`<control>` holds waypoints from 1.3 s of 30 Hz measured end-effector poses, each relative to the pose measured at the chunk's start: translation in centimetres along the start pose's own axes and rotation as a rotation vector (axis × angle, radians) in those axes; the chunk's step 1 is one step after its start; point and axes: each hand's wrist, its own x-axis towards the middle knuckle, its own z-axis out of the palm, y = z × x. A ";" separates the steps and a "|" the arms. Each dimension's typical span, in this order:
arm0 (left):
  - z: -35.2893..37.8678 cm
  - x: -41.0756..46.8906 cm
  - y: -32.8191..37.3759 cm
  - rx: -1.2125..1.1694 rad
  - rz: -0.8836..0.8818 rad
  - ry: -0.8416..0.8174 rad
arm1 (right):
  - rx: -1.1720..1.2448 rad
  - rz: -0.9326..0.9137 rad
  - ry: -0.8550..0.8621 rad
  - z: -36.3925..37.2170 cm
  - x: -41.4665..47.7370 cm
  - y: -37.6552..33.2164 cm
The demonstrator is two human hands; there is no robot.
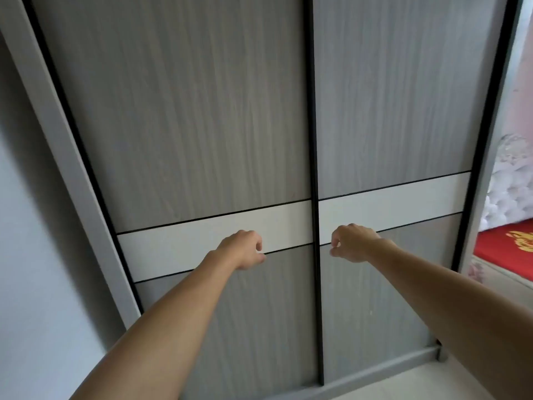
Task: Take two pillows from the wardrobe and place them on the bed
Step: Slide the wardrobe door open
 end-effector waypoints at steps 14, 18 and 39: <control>3.0 17.3 2.0 -0.125 -0.036 0.016 | 0.141 0.026 -0.099 6.2 17.0 6.5; 3.5 22.8 2.4 -0.153 0.016 0.063 | 0.195 0.060 -0.074 8.1 21.4 7.1; 4.0 41.8 9.5 -0.263 0.205 0.496 | 0.231 0.102 0.061 17.1 32.1 9.0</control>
